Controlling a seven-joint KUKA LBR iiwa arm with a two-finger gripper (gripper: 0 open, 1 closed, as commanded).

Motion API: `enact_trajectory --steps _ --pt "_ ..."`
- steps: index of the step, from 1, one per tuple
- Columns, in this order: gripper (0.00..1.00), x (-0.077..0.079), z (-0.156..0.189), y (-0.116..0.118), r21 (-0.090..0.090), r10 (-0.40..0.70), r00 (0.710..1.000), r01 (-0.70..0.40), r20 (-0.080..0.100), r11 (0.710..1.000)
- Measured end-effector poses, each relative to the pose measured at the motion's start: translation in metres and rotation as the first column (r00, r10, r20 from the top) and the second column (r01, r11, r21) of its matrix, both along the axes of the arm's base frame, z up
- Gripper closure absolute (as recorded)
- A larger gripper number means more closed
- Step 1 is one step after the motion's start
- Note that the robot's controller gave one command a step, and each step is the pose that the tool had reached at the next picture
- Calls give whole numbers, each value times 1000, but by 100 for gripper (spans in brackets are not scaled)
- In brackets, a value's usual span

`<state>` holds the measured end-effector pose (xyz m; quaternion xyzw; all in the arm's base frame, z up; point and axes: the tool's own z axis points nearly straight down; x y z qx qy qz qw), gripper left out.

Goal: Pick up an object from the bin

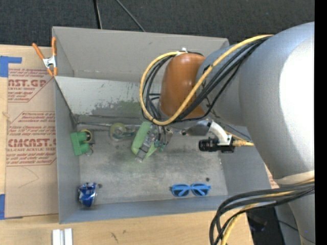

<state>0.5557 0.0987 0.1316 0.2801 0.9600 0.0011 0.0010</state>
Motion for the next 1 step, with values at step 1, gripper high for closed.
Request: enact_trajectory --steps 1 --pt "100 1 41 1 0 2 1000 -2 2 1000"
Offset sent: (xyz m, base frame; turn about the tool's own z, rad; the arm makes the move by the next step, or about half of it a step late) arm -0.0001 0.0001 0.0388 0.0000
